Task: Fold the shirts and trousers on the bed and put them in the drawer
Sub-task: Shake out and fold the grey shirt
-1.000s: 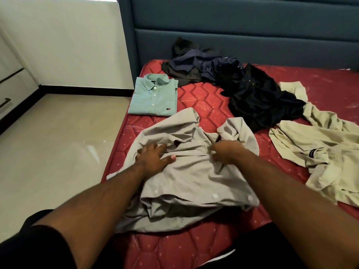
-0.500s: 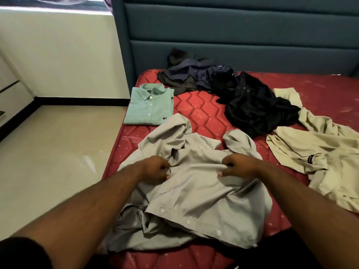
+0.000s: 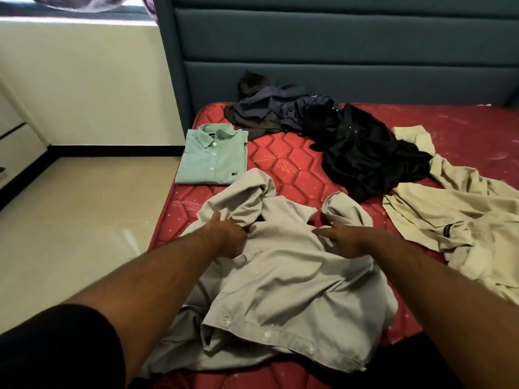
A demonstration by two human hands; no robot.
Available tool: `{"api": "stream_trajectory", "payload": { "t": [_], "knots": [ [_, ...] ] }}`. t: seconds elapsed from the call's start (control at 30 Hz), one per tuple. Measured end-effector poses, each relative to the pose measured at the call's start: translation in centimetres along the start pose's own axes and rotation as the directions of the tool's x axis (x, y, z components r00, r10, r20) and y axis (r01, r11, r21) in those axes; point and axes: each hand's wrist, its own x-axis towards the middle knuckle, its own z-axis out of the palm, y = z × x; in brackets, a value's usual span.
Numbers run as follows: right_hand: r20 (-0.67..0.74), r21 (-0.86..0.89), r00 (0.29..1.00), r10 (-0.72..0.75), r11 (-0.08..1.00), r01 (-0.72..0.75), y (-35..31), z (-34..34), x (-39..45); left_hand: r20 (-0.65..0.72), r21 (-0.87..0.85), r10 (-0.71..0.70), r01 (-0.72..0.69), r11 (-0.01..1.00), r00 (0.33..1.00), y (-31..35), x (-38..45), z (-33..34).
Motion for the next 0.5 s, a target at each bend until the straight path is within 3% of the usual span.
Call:
{"api": "stream_trajectory", "payload": {
  "t": [0.07, 0.2, 0.27, 0.33, 0.37, 0.43, 0.5],
  "knots": [
    [0.006, 0.04, 0.997, -0.082, 0.996, 0.081, 0.5, 0.6, -0.1, -0.07, 0.062, -0.025, 0.03, 0.998, 0.997, -0.8, 0.6, 0.2],
    [0.102, 0.187, 0.985, -0.138, 0.975, 0.118, 1.4, -0.7, -1.7, -0.113, -0.162, -0.13, 0.11, 0.981, 0.985, -4.1, 0.3, -2.1],
    [0.033, 0.179, 0.995, -0.097, 0.98, 0.09, 1.4, -1.0, -2.0, -0.127, -0.21, -0.181, 0.152, 0.966, 0.975, -6.0, -0.3, -4.0],
    [-0.167, 0.145, 0.986, -0.006, 0.989, 0.031, 0.9, -2.7, -1.8, -0.12, -0.224, -0.236, 0.205, 0.953, 0.964, -8.2, -1.1, -6.6],
    [-0.296, 0.151, 0.954, 0.042, 0.989, 0.003, 0.8, -4.1, -1.4, -0.123, -0.223, -0.264, 0.232, 0.947, 0.957, -9.6, -1.4, -8.1],
    [-0.559, 0.185, 0.82, 0.126, 0.982, -0.025, 0.9, -10.3, -0.8, -0.209, -0.239, -0.36, 0.31, 0.92, 0.909, -13.3, -2.5, -13.3],
    [-0.766, 0.238, 0.609, 0.205, 0.971, -0.027, 1.2, -20.4, -0.4, -0.417, -0.335, -0.5, 0.383, 0.861, 0.759, -18.0, -4.9, -21.4]
  ]
}}
